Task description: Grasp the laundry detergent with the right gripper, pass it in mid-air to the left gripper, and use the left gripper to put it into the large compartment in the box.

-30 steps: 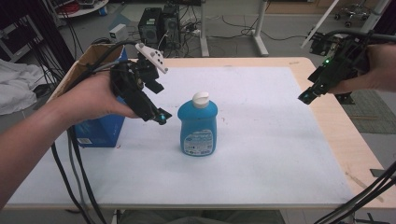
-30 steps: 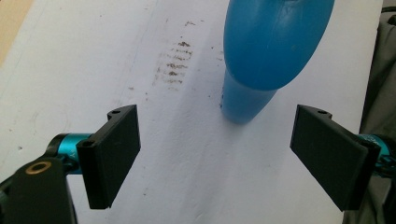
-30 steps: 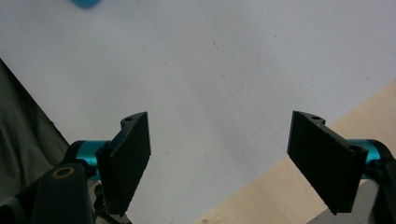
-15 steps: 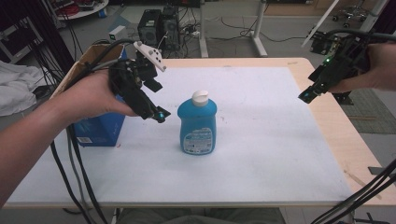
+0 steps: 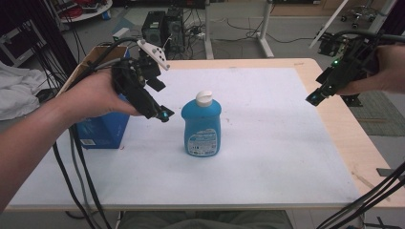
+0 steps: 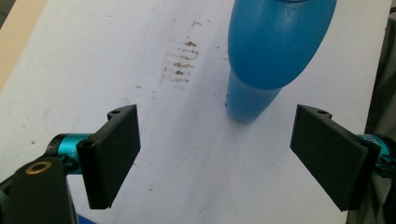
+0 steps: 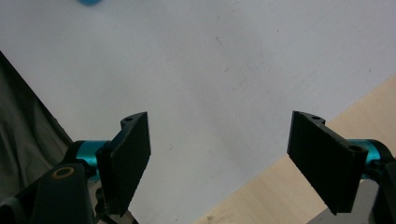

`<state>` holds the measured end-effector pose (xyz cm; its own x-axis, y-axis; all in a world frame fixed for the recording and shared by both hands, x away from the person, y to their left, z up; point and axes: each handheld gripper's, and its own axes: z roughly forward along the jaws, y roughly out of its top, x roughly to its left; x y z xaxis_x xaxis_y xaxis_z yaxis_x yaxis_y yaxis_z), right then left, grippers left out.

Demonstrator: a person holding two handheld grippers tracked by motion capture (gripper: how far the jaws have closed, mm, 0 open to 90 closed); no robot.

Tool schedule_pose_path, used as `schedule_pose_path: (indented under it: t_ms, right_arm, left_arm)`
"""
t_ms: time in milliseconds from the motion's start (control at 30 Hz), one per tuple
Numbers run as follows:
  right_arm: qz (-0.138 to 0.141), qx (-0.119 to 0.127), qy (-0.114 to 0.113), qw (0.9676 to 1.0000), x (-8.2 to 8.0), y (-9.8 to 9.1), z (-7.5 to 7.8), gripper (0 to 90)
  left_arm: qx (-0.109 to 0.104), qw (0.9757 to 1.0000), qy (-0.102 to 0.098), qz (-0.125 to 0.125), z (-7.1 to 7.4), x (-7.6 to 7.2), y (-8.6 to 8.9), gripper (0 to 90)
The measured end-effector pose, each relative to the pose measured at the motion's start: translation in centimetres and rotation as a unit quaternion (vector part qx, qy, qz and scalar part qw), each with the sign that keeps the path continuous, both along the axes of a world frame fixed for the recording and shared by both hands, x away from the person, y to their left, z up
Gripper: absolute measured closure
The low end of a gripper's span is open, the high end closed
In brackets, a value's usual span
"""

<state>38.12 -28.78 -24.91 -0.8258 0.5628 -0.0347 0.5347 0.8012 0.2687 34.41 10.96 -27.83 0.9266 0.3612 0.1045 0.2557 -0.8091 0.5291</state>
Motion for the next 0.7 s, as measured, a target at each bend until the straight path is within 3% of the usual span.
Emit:
schedule_pose_path:
  t_ms: [567, 700]
  right_arm:
    - [0.010, 0.004, -0.012, 0.9999, -0.6, 0.2, 0.7, 21.1]
    - [0.026, 0.022, -0.016, 0.9993, -0.8, 0.4, 1.0, 21.1]
  left_arm:
    - [0.006, 0.9998, -0.007, -0.018, 1.6, -0.1, -0.9, 16.1]
    - [0.011, 0.9998, -0.004, -0.017, 1.6, -0.1, -0.7, 16.1]
